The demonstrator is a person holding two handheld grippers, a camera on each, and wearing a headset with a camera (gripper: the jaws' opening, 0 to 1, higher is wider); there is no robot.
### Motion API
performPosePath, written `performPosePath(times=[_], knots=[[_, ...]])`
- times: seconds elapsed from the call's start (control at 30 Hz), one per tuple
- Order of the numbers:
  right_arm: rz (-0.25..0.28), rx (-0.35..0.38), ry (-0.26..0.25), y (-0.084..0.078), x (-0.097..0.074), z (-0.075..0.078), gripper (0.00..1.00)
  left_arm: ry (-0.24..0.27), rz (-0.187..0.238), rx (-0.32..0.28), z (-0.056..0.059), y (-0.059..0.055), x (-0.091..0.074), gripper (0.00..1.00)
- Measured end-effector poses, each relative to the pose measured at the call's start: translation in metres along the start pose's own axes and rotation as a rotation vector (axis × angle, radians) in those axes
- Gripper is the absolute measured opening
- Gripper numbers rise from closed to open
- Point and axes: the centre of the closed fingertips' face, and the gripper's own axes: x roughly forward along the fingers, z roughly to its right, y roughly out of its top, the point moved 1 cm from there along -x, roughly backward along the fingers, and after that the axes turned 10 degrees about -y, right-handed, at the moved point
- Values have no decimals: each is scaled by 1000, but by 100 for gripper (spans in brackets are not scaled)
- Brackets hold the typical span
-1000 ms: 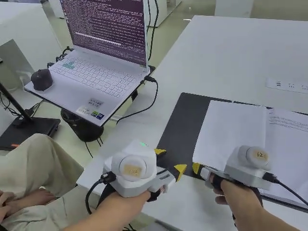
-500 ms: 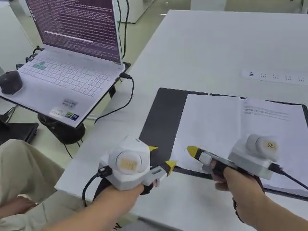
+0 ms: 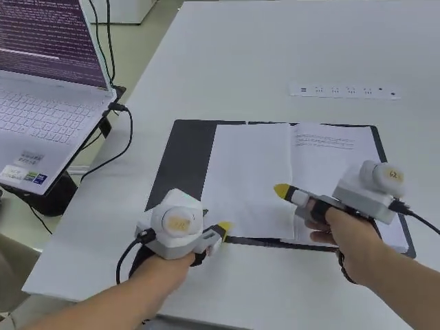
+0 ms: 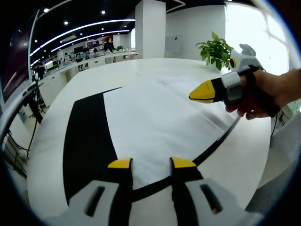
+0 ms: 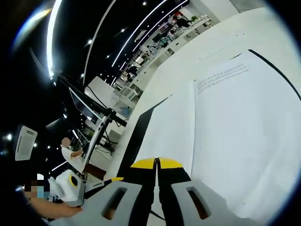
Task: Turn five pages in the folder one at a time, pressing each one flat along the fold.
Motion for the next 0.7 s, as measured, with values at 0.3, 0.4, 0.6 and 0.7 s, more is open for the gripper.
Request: performPosePath(times=[0.3,0.4,0.6,0.7], knots=[[-35,58,-14,4,10,6,0,27,14,12,-2,-3,0,29],[-47,98,-21,12,23,15,0,25,22,18,-1,-3,0,29],[-52,157,-37,25,39,25,0,25,25,26,-1,-3,-1,29],[-52,194,-44,30,45,29,0,29,27,23,-2,-3,-1,29]])
